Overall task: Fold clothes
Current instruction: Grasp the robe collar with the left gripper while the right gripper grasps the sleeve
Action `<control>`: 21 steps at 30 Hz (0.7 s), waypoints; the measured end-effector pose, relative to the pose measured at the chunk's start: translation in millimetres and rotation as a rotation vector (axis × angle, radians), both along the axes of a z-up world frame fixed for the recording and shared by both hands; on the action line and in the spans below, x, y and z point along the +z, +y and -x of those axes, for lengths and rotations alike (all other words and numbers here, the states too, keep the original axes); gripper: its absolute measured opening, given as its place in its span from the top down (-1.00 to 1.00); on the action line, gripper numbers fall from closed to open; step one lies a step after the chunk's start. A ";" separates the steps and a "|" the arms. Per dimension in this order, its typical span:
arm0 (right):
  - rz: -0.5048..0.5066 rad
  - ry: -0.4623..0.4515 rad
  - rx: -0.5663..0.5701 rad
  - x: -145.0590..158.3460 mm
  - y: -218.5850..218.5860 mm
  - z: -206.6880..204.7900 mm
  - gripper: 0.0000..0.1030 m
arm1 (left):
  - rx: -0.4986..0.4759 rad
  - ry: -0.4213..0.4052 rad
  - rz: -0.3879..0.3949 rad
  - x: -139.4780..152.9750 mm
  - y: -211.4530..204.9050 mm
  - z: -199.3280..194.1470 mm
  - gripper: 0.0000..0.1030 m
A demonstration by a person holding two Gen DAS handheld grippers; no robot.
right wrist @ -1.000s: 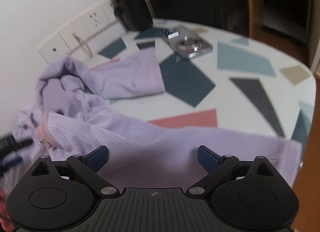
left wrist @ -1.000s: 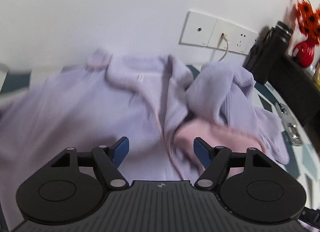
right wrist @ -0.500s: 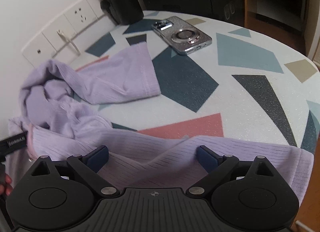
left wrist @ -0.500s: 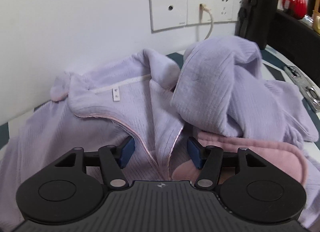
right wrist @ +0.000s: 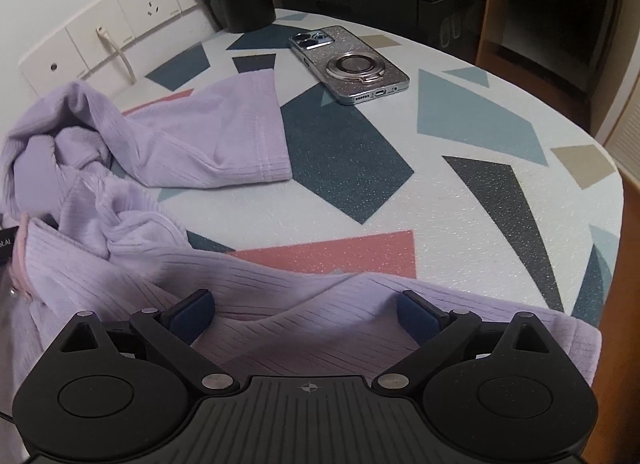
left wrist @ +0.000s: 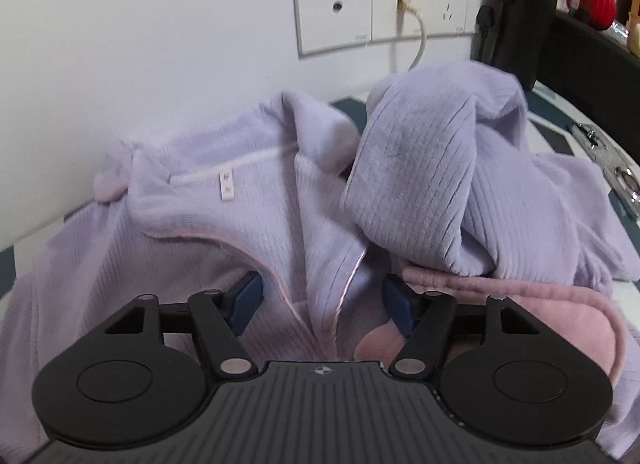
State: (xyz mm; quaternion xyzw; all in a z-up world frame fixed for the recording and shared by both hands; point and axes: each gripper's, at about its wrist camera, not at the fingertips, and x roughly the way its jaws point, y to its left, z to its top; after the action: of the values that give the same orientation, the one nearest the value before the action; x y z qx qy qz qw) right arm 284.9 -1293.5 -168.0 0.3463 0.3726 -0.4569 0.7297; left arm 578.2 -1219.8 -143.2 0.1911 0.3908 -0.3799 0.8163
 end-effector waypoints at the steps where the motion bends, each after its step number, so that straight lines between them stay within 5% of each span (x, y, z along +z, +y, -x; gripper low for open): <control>1: 0.000 0.002 0.000 0.1 0.0 0.0 -0.89 | 0.001 0.012 0.010 0.0 2.4 -1.3 -0.32; 5: 0.000 0.011 0.003 0.3 -1.0 0.8 -0.90 | -0.039 -0.032 -0.002 -0.7 5.0 3.5 -0.32; 8: -0.003 0.016 0.000 -3.1 -2.4 -0.7 -0.93 | 0.010 0.016 0.011 -7.2 4.2 -5.5 -0.25; 11: 0.002 0.027 0.008 -4.1 -2.2 -3.0 -0.95 | 0.049 0.021 0.030 -8.1 4.8 -10.1 0.18; 13: -0.002 0.030 0.014 -5.8 -4.1 -2.8 -0.98 | 0.059 -0.009 0.014 -5.3 6.0 -7.8 0.68; 21: -0.026 0.013 -0.014 -5.2 -9.4 0.7 -0.98 | 0.082 -0.032 0.085 27.2 39.9 1.6 0.78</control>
State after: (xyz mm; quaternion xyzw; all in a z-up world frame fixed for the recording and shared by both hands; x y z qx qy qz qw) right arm 284.3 -1302.8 -173.2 0.3553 0.3810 -0.4596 0.7194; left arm 576.7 -1179.9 -116.1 0.1460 0.3687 -0.3592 0.8448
